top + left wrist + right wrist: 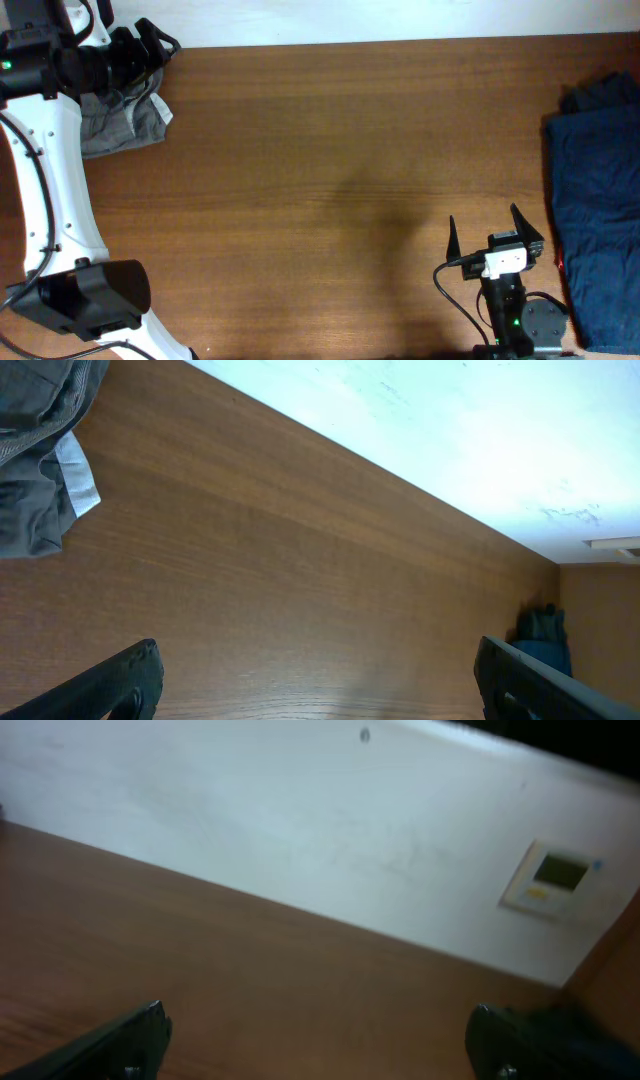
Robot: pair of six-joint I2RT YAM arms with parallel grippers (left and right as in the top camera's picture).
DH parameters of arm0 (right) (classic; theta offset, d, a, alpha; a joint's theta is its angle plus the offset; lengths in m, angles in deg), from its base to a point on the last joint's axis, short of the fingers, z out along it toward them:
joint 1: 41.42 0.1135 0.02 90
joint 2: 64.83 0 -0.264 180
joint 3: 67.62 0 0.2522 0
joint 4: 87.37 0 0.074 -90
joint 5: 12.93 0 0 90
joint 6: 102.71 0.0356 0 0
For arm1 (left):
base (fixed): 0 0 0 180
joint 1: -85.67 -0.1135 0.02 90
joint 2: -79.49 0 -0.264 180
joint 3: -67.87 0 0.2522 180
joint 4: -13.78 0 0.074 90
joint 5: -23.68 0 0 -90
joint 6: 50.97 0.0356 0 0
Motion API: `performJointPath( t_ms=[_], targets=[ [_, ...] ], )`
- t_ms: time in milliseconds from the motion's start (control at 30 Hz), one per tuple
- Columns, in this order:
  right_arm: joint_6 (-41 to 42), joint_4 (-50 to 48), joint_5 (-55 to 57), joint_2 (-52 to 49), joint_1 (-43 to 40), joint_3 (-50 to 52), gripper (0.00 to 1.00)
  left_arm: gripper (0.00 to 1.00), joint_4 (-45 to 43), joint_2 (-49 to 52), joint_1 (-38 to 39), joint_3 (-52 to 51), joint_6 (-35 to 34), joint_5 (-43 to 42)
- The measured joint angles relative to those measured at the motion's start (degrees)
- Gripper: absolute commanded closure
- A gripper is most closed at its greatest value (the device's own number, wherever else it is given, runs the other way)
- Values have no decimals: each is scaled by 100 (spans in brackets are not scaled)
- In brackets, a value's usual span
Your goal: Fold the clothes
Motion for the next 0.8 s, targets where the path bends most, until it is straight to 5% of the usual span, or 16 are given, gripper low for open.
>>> performJointPath(
  t_ms=[800],
  targets=[
    [734,125,409,4,4,372,1,1,0,0,0,0,-2,0]
  ],
)
